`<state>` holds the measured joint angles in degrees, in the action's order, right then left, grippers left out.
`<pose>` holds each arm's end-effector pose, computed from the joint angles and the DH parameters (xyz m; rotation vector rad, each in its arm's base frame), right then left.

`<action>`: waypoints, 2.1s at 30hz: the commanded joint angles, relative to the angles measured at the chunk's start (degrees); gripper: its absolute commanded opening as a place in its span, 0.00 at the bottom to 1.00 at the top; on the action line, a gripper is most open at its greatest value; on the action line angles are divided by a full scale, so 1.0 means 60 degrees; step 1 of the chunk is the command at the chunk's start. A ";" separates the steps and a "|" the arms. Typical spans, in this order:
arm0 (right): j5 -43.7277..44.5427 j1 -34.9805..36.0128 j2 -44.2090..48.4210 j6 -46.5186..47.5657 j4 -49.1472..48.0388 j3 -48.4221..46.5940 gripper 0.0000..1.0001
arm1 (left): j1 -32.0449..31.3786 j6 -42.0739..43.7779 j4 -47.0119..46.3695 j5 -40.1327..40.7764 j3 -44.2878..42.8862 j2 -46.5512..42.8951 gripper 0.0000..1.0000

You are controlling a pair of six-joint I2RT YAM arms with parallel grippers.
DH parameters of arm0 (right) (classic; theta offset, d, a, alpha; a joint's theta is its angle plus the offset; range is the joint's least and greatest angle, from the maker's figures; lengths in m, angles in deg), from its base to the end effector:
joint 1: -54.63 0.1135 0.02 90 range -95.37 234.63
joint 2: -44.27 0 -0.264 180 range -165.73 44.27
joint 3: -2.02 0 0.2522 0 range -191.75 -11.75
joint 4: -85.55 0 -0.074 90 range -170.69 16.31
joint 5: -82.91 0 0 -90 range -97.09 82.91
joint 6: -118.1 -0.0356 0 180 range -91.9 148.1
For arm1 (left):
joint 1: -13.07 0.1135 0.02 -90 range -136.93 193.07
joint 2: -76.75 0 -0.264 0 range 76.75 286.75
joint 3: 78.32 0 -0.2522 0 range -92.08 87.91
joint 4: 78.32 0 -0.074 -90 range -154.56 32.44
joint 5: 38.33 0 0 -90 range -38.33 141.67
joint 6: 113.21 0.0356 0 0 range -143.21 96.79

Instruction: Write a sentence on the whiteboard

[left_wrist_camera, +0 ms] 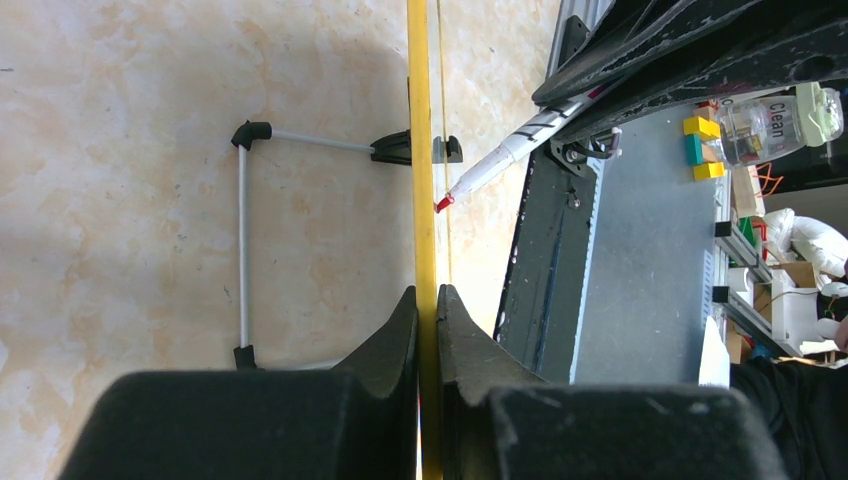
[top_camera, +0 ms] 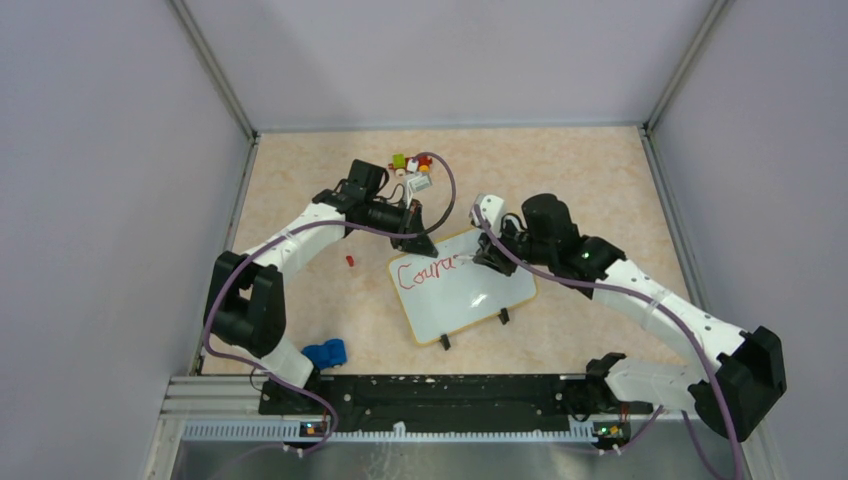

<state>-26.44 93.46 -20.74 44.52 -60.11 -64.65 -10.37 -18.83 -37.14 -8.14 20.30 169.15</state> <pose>0.1882 0.1666 0.3020 -1.1762 1.8147 0.5888 0.2951 -0.1615 0.2564 0.9899 2.1181 -1.4312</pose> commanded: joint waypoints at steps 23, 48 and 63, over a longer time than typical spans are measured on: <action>0.0809 -0.0158 0.0409 0.0237 0.0042 -0.0134 0.00 | -0.0151 0.0515 0.0176 0.0220 0.0284 0.0229 0.00; 0.0790 -0.0158 0.0266 0.0279 -0.0033 -0.0192 0.00 | -0.0150 0.0528 0.0199 0.0251 0.0275 0.0243 0.00; 0.0458 -0.0158 0.0562 0.0375 0.0316 0.0385 0.00 | -0.0150 0.0518 0.0195 0.0264 0.0240 0.0317 0.00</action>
<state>-23.91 93.33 -18.36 45.71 -58.14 -63.10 -10.37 -18.85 -37.14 -8.21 20.30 169.17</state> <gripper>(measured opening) 0.087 0.100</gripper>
